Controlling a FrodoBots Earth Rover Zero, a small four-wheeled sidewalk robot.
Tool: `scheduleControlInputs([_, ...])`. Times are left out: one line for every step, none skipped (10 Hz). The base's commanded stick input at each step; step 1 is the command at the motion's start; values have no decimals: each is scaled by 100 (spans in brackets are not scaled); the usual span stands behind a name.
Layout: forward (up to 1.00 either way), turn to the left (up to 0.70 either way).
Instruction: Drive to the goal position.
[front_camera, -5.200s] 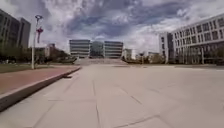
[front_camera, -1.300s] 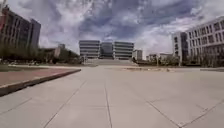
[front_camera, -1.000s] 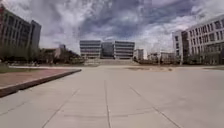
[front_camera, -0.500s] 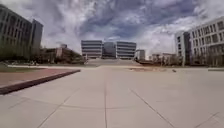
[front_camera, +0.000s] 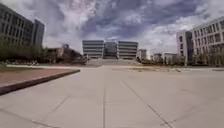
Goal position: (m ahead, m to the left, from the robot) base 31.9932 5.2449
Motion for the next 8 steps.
scheduleControlInputs([100,0])
scheduleControlInputs([100,0])
scheduleControlInputs([100,0])
scheduleControlInputs([100,0])
scheduleControlInputs([100,0])
scheduleControlInputs([100,0])
scheduleControlInputs([100,0])
scheduleControlInputs([100,0])
